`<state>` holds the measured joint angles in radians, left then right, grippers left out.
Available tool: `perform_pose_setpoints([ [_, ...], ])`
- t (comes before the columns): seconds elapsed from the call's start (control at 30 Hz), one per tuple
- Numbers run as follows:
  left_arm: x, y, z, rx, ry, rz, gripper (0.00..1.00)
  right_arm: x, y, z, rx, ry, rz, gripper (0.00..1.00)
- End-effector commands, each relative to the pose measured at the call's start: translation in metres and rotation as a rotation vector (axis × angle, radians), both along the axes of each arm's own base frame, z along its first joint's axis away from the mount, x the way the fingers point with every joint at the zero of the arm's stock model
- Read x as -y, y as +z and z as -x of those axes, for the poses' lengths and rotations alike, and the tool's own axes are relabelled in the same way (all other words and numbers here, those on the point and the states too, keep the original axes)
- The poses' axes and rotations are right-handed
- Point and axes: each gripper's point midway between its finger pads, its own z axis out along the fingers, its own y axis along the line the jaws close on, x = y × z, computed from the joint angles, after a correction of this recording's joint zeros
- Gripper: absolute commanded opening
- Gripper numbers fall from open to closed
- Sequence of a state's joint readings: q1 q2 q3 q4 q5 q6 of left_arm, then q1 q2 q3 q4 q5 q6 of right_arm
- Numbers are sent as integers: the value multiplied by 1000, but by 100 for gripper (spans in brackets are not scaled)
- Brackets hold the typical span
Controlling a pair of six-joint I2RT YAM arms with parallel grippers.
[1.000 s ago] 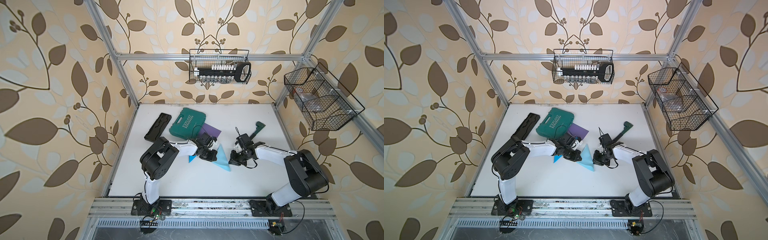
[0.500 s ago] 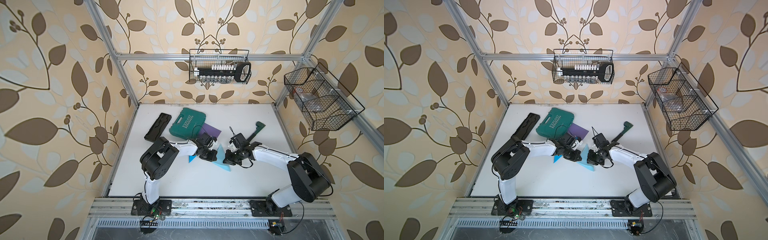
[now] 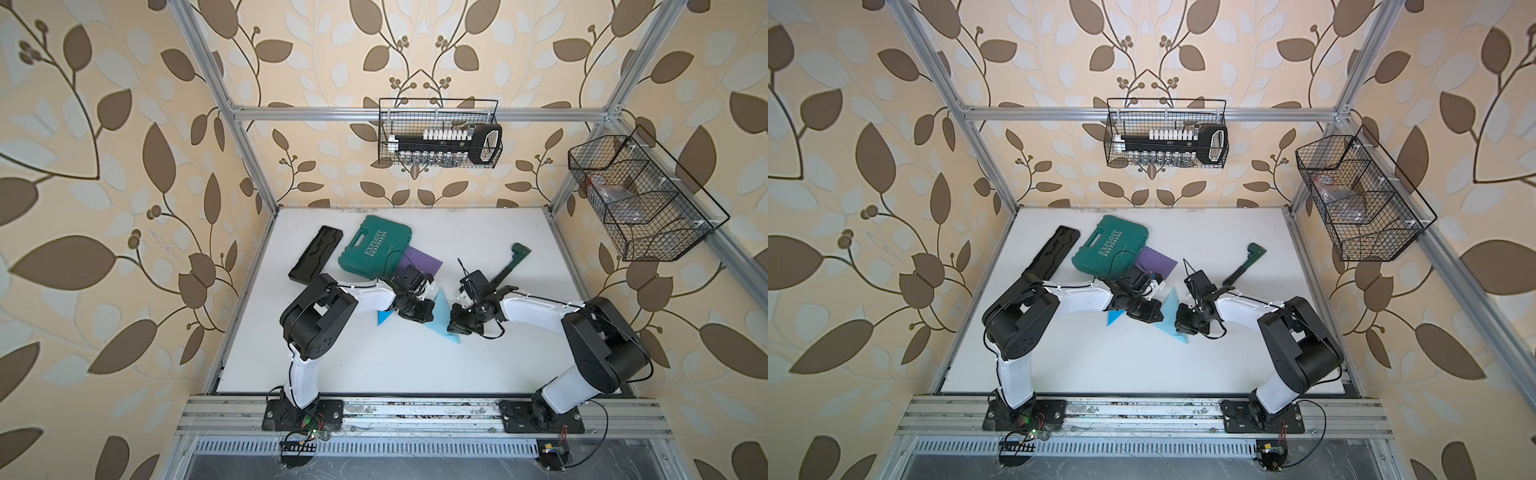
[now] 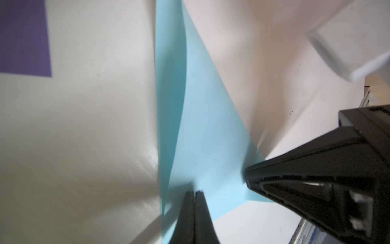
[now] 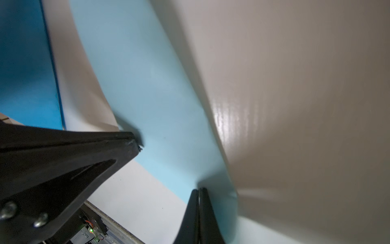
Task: Fold the square paper diagonally
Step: Fold the paper at the center of the board.
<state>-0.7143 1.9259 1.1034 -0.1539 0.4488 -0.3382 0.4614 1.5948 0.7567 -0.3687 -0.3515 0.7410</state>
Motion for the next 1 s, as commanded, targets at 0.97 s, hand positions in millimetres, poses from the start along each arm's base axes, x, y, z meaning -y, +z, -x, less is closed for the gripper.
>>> perform_pose_setpoints([
  [0.97, -44, -47, 13, -65, 31, -228, 0, 5, 23, 4, 37, -23, -32, 0],
])
